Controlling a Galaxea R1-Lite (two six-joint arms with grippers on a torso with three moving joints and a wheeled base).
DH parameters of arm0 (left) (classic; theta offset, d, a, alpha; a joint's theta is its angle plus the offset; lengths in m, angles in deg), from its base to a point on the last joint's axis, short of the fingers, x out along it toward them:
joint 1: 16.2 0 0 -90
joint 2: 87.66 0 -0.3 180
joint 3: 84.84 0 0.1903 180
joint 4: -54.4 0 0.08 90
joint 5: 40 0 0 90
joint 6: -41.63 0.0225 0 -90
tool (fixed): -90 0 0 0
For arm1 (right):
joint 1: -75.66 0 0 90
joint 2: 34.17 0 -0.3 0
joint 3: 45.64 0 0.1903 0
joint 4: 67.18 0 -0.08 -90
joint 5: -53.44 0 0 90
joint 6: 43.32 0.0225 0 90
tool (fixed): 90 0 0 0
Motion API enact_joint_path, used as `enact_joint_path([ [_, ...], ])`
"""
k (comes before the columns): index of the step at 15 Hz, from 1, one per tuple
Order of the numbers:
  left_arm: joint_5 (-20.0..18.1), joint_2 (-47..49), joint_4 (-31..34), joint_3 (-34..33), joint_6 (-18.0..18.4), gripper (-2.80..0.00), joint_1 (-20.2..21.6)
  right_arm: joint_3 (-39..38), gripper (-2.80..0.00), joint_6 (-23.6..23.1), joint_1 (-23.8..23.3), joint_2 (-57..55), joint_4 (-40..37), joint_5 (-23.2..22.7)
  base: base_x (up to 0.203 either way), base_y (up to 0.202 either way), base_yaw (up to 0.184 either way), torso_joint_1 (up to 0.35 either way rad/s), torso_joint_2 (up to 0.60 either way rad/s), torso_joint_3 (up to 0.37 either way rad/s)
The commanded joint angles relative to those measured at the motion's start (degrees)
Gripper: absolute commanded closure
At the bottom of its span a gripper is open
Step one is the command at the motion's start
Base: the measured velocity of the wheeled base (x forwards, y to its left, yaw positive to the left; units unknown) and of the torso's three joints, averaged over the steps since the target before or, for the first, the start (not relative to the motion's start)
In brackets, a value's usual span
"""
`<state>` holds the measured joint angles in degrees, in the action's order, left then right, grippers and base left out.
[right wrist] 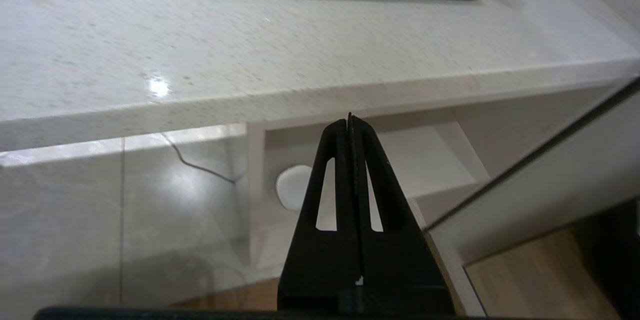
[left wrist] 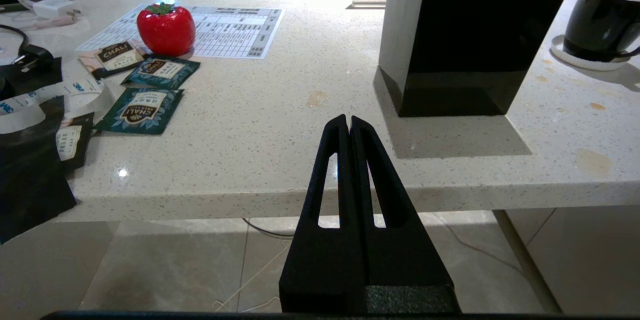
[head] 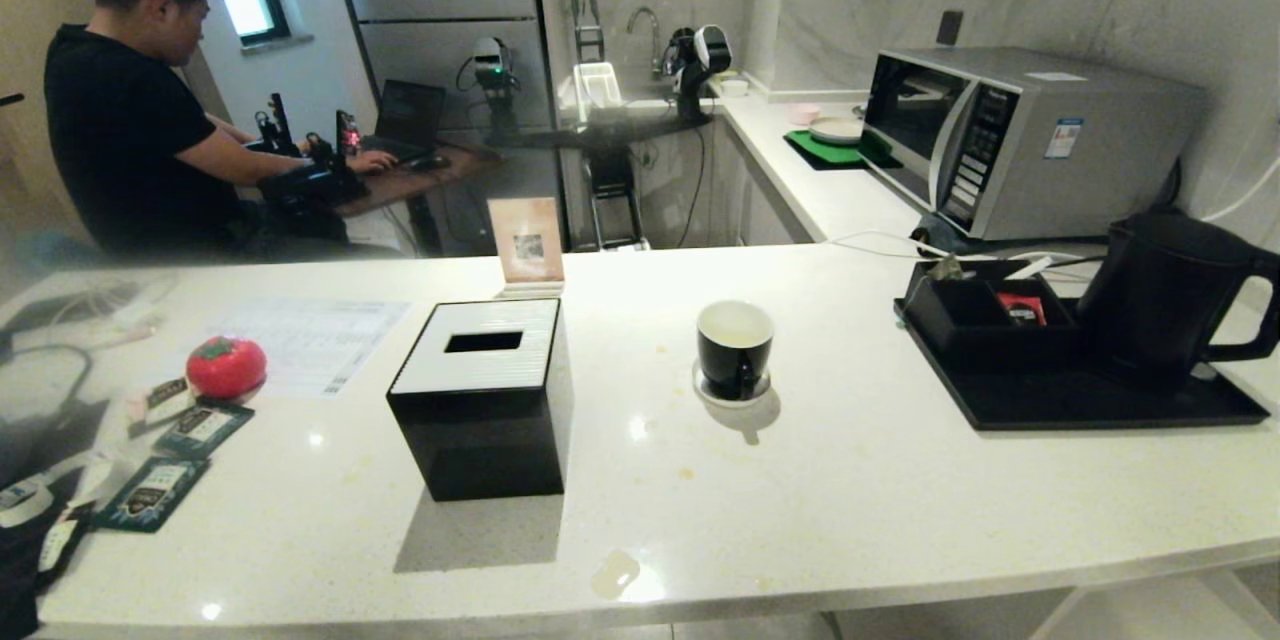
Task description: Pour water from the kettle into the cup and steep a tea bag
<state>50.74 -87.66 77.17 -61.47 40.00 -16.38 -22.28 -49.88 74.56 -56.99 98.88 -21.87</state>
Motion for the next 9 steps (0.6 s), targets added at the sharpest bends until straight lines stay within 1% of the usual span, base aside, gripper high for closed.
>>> enact_joint_path([
  [1, 0.0, 0.1, 0.0, 0.0, 0.0, 0.0, 0.0, 0.0, 0.0, 0.1, 0.1, 1.3, 0.0, -0.3, 0.0, 0.0, 0.0, 0.0, 0.0, 0.0],
  [6, 0.0, 0.1, 0.0, 0.0, 0.0, 0.0, 0.0, 0.0, 0.0, 0.1, 0.6, 6.8, -1.4, -6.1, 0.0, 0.0, 0.0, 0.0, 0.0, 0.0],
  [9, 0.0, 0.1, 0.0, 0.0, 0.0, 0.0, 0.0, 0.2, 0.0, 0.1, 0.7, 14.6, -6.2, -10.5, 0.0, 0.0, 0.0, 0.0, 0.0, 0.0],
])
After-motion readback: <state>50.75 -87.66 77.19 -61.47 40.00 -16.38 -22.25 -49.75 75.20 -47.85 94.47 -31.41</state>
